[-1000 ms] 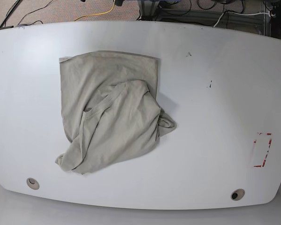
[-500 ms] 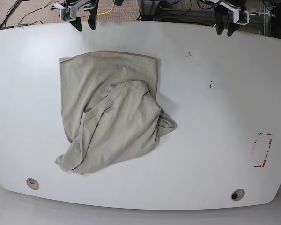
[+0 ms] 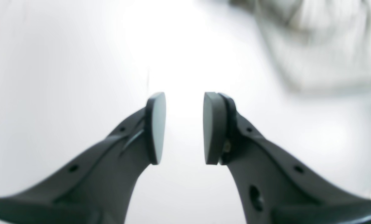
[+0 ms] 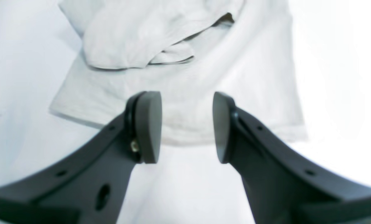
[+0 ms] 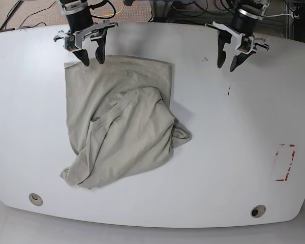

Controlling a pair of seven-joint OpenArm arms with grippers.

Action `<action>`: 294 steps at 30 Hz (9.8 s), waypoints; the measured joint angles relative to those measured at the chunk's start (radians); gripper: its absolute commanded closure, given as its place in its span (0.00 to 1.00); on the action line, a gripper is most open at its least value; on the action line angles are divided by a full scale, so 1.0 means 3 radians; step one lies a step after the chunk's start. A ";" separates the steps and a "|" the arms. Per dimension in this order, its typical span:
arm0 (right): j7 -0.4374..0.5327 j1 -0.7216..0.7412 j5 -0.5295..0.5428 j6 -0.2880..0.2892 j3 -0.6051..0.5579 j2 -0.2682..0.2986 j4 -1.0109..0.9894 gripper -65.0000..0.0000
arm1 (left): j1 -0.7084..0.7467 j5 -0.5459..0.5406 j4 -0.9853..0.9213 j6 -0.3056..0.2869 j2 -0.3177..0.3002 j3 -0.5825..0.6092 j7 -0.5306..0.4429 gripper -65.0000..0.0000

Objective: Layout the t-shirt on the table in an organized manner, then fold the t-shirt properly
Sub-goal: 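Lower the right gripper onto the beige t-shirt heap and pinch fabric, then reach the left gripper to the shirt's other side and grasp fabric, then lift the shirt with both grippers and pull the grippers apart, then lay the stretched shirt down on the table with both grippers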

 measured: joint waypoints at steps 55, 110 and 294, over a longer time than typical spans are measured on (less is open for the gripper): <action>-0.1431 0.3221 0.0003 0.0004 -0.0015 0.0645 -0.2622 0.29 | -0.0460 0.0476 -0.0046 -0.0038 0.0000 0.0603 0.0041 0.38; -0.2019 0.2987 0.0010 0.0090 -0.0202 0.0495 -0.1026 1.00 | -0.0959 0.0134 -0.0066 -0.0047 0.0005 0.0945 0.1578 0.37; -0.2433 0.1802 0.0064 0.0512 0.0843 0.0547 -0.0740 0.99 | -0.1696 -0.0365 -0.0090 -0.1472 -0.0706 -0.1813 0.3930 1.00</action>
